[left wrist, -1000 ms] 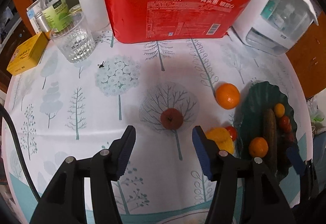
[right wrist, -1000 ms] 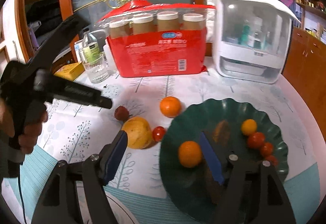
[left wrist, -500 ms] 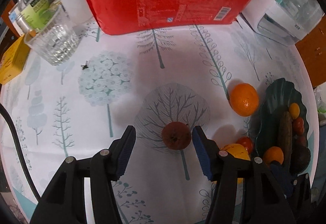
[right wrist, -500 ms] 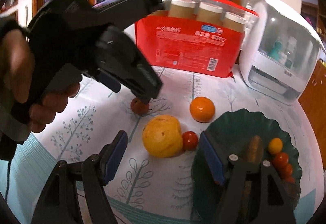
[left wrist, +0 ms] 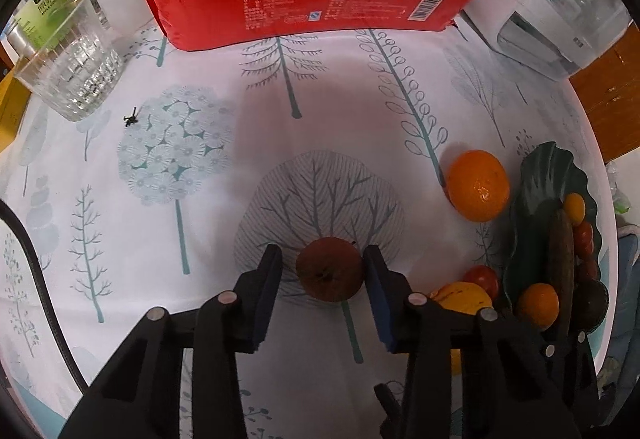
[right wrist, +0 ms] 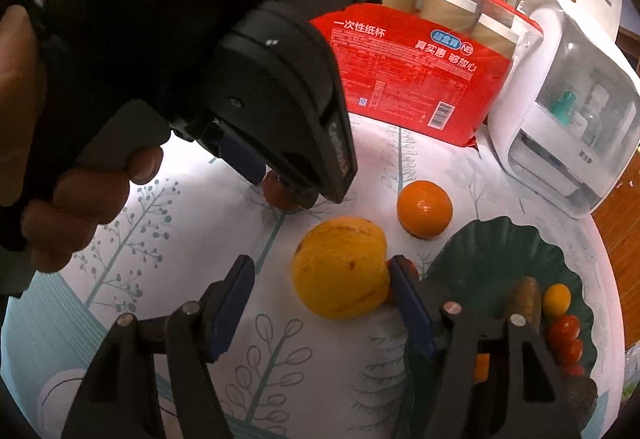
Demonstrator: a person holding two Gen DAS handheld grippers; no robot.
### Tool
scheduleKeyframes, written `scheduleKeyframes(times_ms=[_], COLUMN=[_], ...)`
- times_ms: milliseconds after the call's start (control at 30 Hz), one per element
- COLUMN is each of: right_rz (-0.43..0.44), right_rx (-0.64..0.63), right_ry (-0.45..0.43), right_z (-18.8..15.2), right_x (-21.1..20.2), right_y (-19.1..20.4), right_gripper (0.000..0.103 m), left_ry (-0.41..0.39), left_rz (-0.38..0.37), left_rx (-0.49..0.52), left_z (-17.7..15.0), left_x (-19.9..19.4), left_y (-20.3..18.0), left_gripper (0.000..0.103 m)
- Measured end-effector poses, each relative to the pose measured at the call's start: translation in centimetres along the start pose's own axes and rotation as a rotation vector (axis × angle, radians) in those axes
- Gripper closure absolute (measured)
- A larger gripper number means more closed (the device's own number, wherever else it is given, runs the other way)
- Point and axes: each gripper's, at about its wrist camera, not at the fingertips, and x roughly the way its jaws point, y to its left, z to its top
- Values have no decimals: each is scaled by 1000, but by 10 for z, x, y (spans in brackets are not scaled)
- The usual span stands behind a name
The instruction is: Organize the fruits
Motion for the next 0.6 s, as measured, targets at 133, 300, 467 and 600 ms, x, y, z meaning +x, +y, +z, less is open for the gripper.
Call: scheduleKeyframes(times_ms=[133,300,467,600], right_rz=[-35,-57,-56,-42], right_rx=[-19,-23,-29,-12], right_ry=[14,20,12,20], right_z=[0,-3,-4,-6], right_x=[7,13,11,6], right_y=[1,-3,-4,-5], right_gripper=[44,51,52,53], left_ry=[-15,-22,-22,-19], left_rz=[12,13,31,24], left_rx=[21,33,38,34], left_z=[3,5,2,-1], left_x=[3,4,4,2], left_y=[-5,-11,-13,-13], left_gripper=[66,71,72,72])
